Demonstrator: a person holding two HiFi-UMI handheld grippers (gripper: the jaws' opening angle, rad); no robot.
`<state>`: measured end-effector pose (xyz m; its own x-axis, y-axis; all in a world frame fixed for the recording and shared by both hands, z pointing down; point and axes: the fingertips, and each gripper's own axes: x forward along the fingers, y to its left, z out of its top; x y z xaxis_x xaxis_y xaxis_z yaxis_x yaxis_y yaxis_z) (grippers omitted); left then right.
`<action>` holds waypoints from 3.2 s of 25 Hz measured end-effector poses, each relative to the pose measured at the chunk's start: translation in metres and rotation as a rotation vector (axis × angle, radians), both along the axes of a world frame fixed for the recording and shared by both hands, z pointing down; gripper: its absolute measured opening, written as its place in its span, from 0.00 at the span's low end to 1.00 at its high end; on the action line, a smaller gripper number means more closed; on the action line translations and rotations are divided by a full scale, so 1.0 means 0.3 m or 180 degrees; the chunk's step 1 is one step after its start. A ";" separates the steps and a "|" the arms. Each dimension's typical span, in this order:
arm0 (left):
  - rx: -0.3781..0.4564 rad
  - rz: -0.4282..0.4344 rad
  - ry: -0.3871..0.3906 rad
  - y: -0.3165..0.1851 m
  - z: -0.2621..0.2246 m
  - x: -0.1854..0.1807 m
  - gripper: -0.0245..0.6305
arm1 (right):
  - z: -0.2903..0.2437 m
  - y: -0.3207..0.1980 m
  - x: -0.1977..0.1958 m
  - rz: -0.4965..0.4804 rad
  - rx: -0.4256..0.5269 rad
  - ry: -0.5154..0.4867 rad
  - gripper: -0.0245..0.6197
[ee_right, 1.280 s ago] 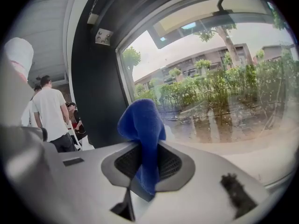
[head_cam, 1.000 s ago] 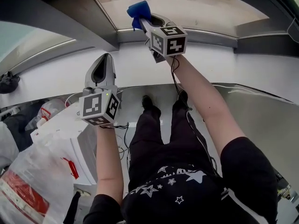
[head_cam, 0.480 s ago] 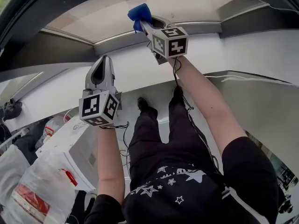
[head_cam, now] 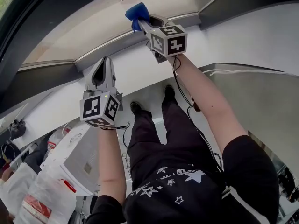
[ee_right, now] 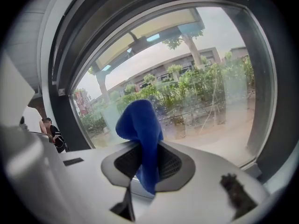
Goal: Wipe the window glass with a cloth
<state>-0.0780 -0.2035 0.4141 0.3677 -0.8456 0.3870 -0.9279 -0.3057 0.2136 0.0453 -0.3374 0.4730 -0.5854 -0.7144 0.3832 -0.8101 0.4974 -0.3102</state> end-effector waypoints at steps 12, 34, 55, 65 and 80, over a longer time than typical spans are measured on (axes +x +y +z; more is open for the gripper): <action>0.0013 0.0434 -0.0121 -0.102 0.028 0.409 0.05 | 0.033 -0.103 0.580 0.0673 0.0011 0.0014 0.15; 0.0105 0.0624 -0.0004 -0.024 0.002 0.548 0.05 | -0.020 0.010 0.850 0.1123 0.0008 0.0165 0.15; -0.0189 -0.0835 -0.0263 0.365 0.215 -0.743 0.05 | 0.261 0.321 -0.779 -0.0752 -0.0152 0.0426 0.15; -0.0231 -0.1005 -0.0166 0.357 0.292 -0.933 0.05 | 0.403 0.345 -1.190 -0.1138 -0.0007 0.0646 0.15; -0.0424 -0.0812 -0.0263 0.322 0.387 -0.869 0.05 | 0.584 0.283 -1.326 -0.1482 0.0084 0.0848 0.15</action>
